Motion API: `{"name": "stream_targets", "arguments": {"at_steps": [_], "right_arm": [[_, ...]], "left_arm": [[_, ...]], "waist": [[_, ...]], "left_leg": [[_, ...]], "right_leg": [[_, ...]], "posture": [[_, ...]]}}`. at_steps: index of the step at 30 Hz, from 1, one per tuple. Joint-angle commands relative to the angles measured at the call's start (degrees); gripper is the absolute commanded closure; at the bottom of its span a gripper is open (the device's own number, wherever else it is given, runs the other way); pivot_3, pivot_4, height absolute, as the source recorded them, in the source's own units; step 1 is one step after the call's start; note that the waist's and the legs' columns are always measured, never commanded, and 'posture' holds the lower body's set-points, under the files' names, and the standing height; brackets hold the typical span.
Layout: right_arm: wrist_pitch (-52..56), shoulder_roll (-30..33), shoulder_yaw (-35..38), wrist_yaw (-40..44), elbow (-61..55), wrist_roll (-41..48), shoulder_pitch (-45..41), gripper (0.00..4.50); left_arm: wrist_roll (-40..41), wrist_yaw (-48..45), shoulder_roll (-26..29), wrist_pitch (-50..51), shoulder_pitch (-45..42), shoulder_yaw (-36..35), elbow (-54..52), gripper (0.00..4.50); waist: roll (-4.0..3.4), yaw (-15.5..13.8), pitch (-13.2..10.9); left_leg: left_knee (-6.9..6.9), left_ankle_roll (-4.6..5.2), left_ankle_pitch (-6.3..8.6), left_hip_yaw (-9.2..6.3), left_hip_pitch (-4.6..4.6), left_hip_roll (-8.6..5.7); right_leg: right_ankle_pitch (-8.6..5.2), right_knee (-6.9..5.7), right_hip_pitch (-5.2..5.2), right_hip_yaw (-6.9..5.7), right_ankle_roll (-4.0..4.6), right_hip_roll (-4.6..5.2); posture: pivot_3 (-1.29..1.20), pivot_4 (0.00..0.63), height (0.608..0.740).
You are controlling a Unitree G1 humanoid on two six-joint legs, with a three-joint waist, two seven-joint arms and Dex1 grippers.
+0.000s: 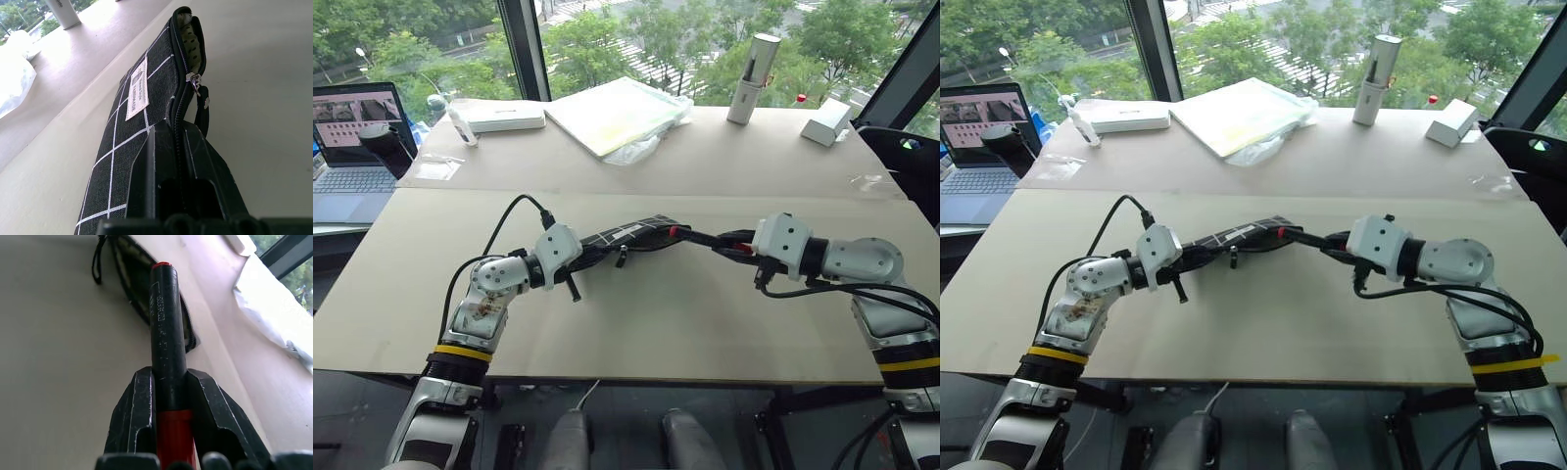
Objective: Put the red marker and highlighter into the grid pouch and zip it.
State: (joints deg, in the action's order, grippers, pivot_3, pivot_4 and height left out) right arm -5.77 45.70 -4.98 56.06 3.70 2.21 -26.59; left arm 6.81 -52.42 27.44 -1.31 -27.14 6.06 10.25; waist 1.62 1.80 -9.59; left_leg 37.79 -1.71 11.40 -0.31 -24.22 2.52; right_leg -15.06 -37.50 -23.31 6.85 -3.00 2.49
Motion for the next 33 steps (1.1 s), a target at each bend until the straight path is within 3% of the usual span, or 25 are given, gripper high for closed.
{"name": "stream_targets", "arguments": {"at_steps": [1, 15, 24, 30, 32, 33], "right_arm": [[-3.9, -0.3, -0.7, -1.6, 1.8, -3.1, -3.3, 3.96], [-14.1, -5.9, -10.1, -2.5, 14.7, -13.7, -15.1, 3.96], [-17.9, -18.9, -17.8, -5.5, 22.4, -19.6, -24.8, 3.96], [-18.1, -22.4, -18.1, -6.8, 25.2, -20.2, -25.9, 3.96], [-16.3, -22.4, -17.1, -6.4, 25.5, -19.2, -25.7, 2.95], [-16.4, -21.9, -16.6, -8.1, 26.2, -19.9, -26.0, 2.78]], "left_arm": [[0.3, 0.0, -0.1, -1.5, -0.8, -0.1, -0.9, 4.50], [0.4, 0.0, -0.2, -0.9, -0.8, 0.1, -1.8, 4.50], [0.5, -0.2, -0.1, -0.7, -1.7, 0.0, -1.6, 4.50], [0.5, -0.1, 0.1, -0.6, -1.8, 0.0, -1.6, 4.50], [0.5, 0.0, 0.1, -0.7, -1.8, -0.1, -1.6, 4.50], [0.5, 0.0, 0.1, -0.7, -1.8, -0.1, -1.5, 4.50]], "waist": [[0.00, 0.1, 0.0], [0.00, 0.5, 0.0], [-0.01, 0.7, 0.0], [-0.01, 0.5, 0.0], [-0.01, 0.6, 0.0], [-0.01, 0.6, 0.0]], "left_leg": [[0.00, 0.00, 0.00, 0.00, 0.01, 0.00], [0.00, 0.00, 0.00, 0.00, 0.00, 0.01], [-0.05, 0.00, 0.00, -0.03, -0.02, 0.02], [-0.03, 0.00, 0.00, -0.04, -0.05, 0.00], [-0.03, 0.00, 0.00, -0.04, -0.05, 0.00], [-0.03, 0.00, 0.00, -0.04, -0.05, 0.01]], "right_leg": [[0.00, 0.00, 0.00, 0.00, 0.00, 0.00], [0.01, -0.01, -0.02, 0.00, 0.01, 0.00], [0.02, -0.07, -0.10, 0.00, 0.03, -0.02], [0.02, -0.10, -0.11, -0.03, 0.04, 0.02], [0.02, -0.10, -0.11, -0.02, 0.04, 0.02], [0.02, -0.10, -0.11, -0.02, 0.04, 0.01]], "posture": [[0.00, 0.150, 0.731], [0.00, 0.150, 0.731], [0.00, 0.150, 0.731], [0.00, 0.150, 0.731], [0.00, 0.150, 0.731], [0.00, 0.150, 0.731]]}}
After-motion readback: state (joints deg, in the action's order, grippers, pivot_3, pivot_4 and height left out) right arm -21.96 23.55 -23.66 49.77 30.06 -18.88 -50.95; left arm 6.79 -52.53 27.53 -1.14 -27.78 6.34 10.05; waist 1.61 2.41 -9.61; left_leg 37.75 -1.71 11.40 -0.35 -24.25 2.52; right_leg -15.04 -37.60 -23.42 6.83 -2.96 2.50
